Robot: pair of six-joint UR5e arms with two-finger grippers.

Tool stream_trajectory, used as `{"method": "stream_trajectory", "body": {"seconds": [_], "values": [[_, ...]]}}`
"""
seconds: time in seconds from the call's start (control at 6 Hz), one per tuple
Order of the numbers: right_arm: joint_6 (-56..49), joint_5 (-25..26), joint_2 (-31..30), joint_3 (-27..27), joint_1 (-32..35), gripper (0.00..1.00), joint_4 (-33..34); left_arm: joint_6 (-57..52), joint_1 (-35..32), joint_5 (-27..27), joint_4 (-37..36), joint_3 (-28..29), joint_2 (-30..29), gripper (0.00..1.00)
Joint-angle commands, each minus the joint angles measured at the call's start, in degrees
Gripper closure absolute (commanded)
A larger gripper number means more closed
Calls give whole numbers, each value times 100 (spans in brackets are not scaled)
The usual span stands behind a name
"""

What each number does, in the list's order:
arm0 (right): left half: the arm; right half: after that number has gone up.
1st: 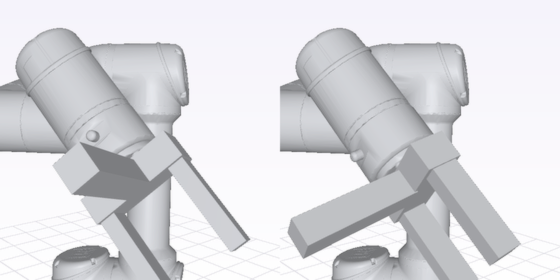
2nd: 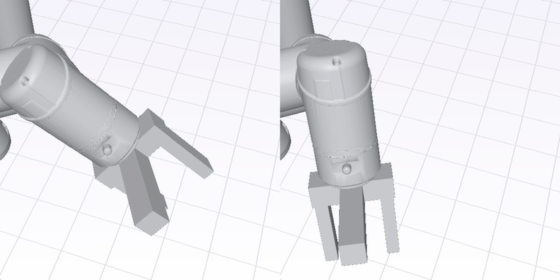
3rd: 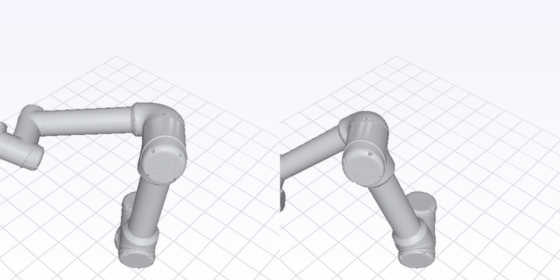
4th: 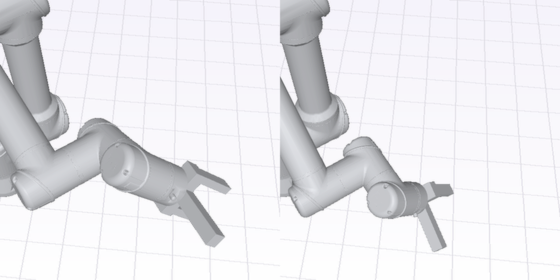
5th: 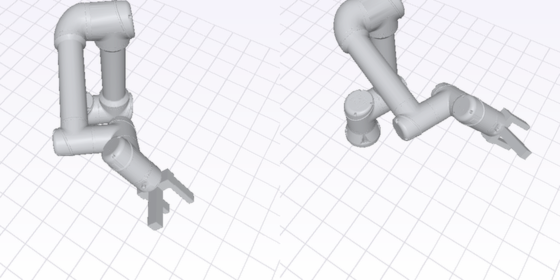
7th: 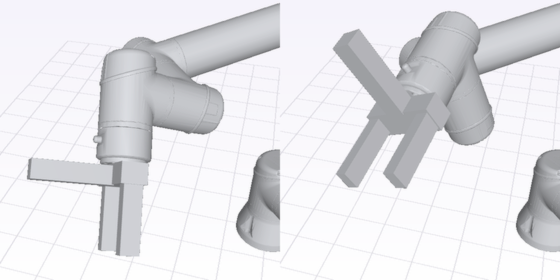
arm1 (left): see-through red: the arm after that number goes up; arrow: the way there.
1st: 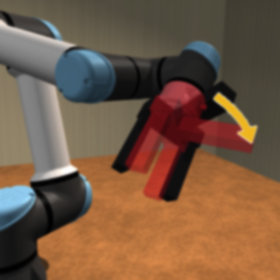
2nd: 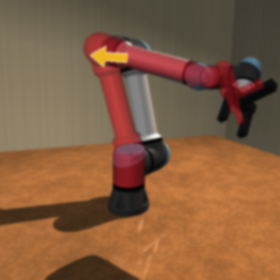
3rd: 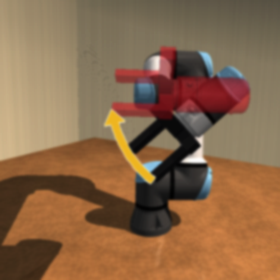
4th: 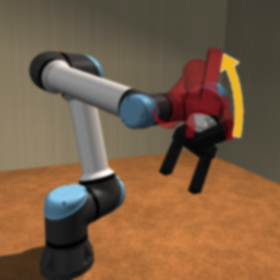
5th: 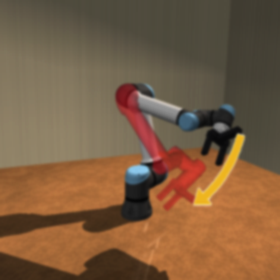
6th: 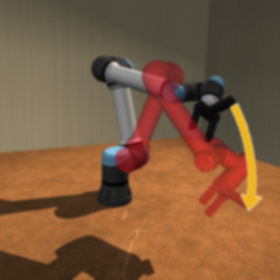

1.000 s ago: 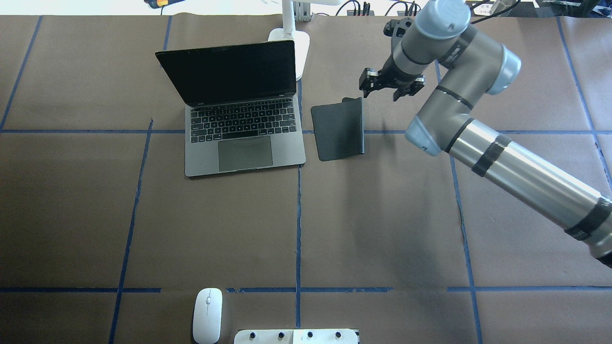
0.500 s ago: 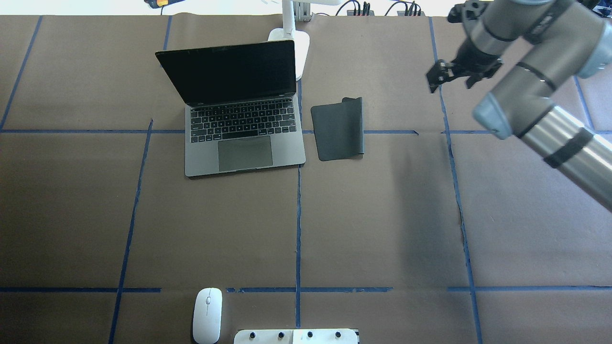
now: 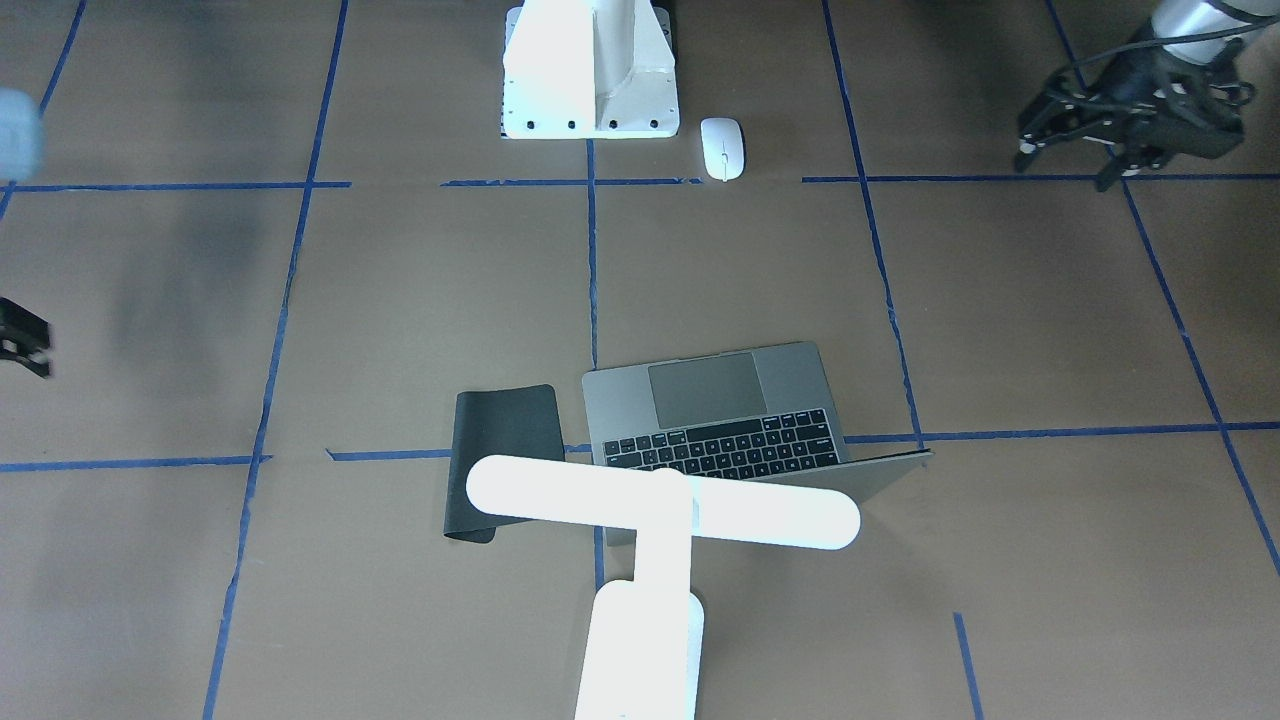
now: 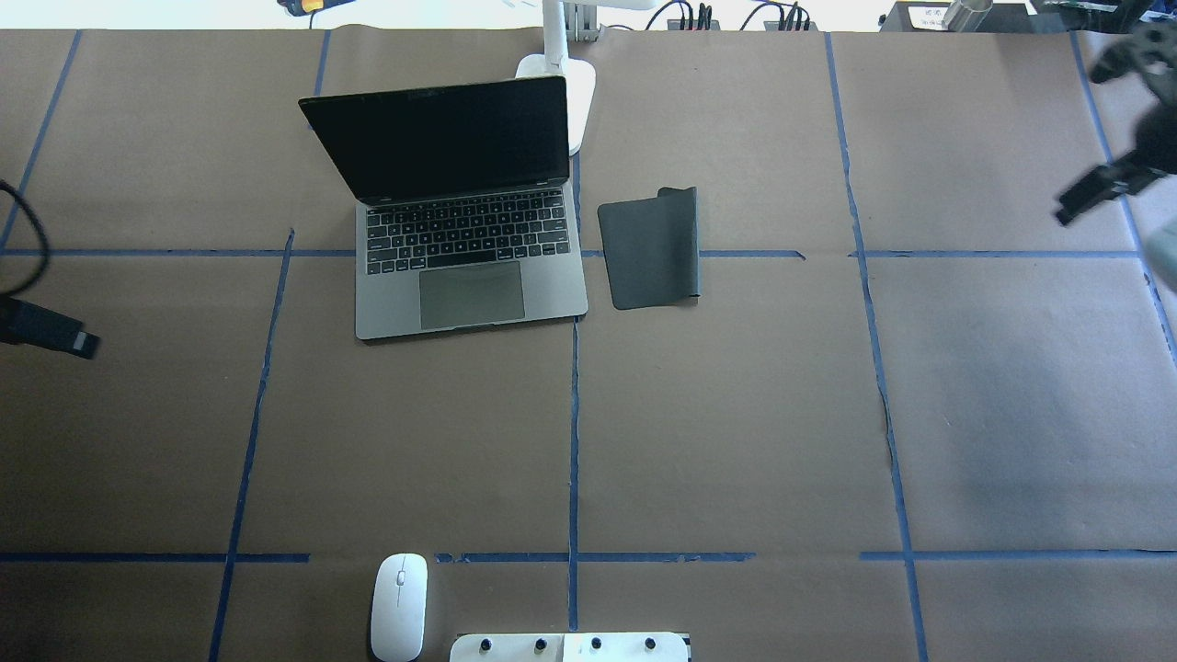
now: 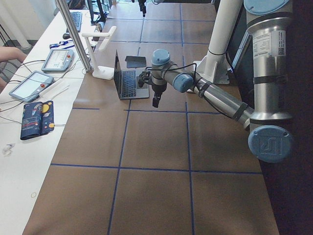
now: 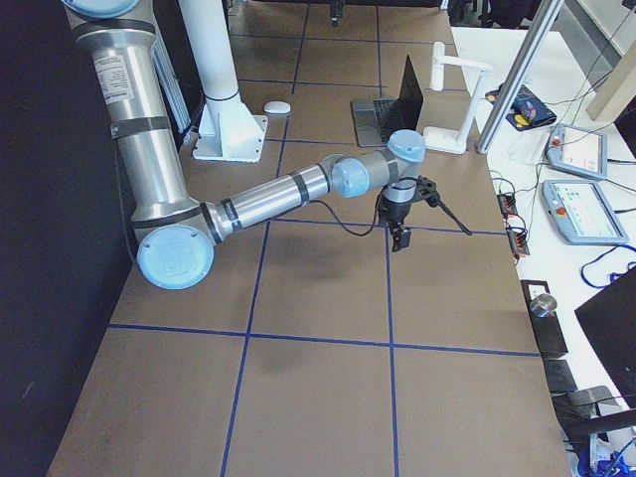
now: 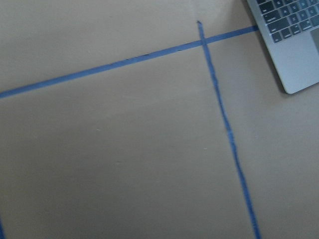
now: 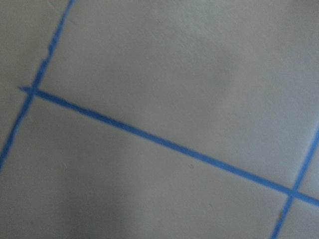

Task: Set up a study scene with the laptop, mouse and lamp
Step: 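Release the mouse pad and withdraw the right gripper away from it, then move the left gripper down to the white mouse and grasp it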

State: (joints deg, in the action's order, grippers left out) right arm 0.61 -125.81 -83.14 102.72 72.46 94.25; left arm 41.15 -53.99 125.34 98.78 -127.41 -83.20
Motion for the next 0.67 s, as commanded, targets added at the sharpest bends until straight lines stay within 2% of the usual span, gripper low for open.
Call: {"method": "stream_trajectory", "body": {"seconds": [0.0,0.17,0.33,0.5], "values": [[-1390,-537,-1323,450,1045,0,41,1767,1525,-1260,475,-38,-238,0],[-1597,-715,-1737,511,1468,0,41,2609,2333,-1910,475,-47,-388,0],[-1547,-709,-1776,503,1481,0,41,3383,3376,-2778,423,-12,-599,0],[-1537,-709,-1776,486,1473,0,50,3844,4083,-3309,370,92,-818,0]]}}
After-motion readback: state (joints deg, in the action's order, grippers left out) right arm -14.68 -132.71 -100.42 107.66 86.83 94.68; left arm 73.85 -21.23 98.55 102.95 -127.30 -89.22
